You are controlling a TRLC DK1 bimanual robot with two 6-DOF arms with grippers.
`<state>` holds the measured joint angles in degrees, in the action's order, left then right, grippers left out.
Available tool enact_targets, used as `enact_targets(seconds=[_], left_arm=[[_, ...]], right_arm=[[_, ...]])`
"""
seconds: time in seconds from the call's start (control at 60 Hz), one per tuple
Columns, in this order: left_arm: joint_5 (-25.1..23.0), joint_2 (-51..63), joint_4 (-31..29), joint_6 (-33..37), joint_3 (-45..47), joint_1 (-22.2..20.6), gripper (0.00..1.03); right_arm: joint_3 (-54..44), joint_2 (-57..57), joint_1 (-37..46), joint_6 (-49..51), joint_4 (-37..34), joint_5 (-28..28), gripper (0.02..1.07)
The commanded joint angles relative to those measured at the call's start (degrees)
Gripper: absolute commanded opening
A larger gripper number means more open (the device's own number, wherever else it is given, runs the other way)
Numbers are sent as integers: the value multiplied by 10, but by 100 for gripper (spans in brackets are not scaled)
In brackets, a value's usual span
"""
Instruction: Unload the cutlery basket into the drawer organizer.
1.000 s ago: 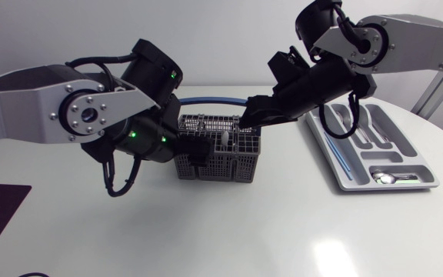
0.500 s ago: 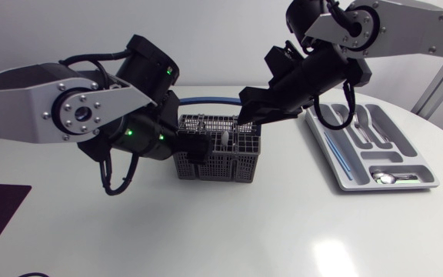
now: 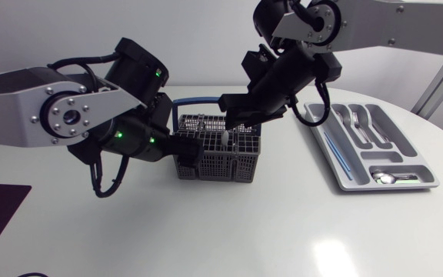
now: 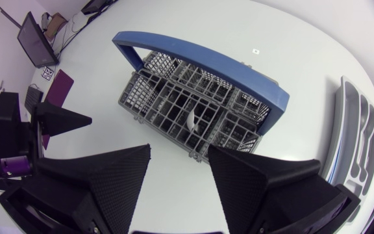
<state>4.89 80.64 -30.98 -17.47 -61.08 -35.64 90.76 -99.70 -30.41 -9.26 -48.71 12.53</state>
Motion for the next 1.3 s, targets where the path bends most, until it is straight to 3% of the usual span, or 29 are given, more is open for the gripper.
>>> enact_targets(seconds=[0.0, 0.633, 1.283], left_arm=[[-2, -16, 0, 19, 19, 8, 98], [-4, -23, 11, 36, 55, 18, 98], [-6, -36, 24, 37, 80, 19, 98]], right_arm=[[22, -25, -7, -17, -12, -7, 68], [48, -98, -24, -34, 15, -58, 67], [50, -125, -28, -44, 49, -59, 52]])
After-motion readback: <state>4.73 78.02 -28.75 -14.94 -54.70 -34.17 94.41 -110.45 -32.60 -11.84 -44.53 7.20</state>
